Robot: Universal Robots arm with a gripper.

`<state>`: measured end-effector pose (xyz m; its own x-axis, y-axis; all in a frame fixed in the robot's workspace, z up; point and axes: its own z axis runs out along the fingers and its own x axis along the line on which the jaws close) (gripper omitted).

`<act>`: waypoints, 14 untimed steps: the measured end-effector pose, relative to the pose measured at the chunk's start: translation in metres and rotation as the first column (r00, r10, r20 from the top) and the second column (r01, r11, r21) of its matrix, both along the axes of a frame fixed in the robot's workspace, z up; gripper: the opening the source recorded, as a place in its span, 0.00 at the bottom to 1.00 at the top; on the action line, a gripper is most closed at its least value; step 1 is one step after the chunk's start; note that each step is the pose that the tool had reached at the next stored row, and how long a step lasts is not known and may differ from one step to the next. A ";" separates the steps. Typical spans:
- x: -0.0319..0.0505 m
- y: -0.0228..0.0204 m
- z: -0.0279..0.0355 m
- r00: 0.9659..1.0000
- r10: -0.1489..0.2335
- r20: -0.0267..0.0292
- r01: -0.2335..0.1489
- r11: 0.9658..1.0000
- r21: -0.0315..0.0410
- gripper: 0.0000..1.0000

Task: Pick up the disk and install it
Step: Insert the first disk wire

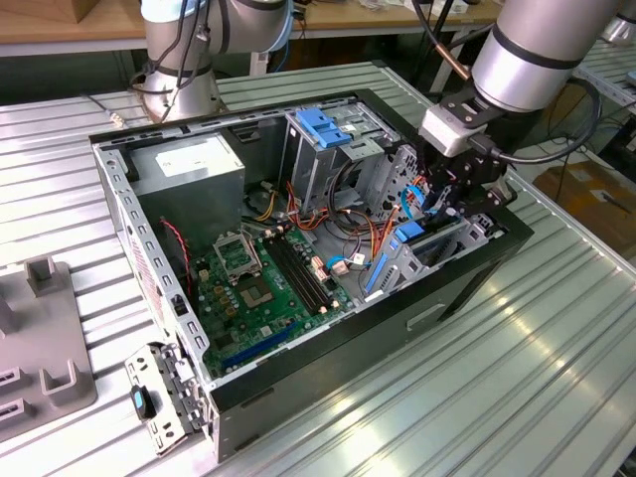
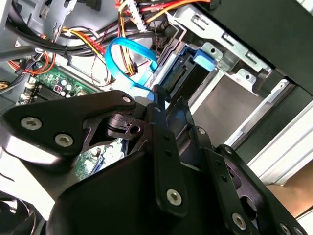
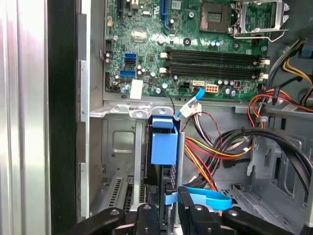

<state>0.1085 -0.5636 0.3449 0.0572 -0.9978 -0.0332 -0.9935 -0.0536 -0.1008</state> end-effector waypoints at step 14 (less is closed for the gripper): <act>0.0064 0.0008 0.0000 0.999 -0.008 -0.045 0.008 1.000 0.000 0.30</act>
<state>0.1149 -0.5628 0.3449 0.0480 -0.9982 -0.0355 -0.9974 -0.0459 -0.0563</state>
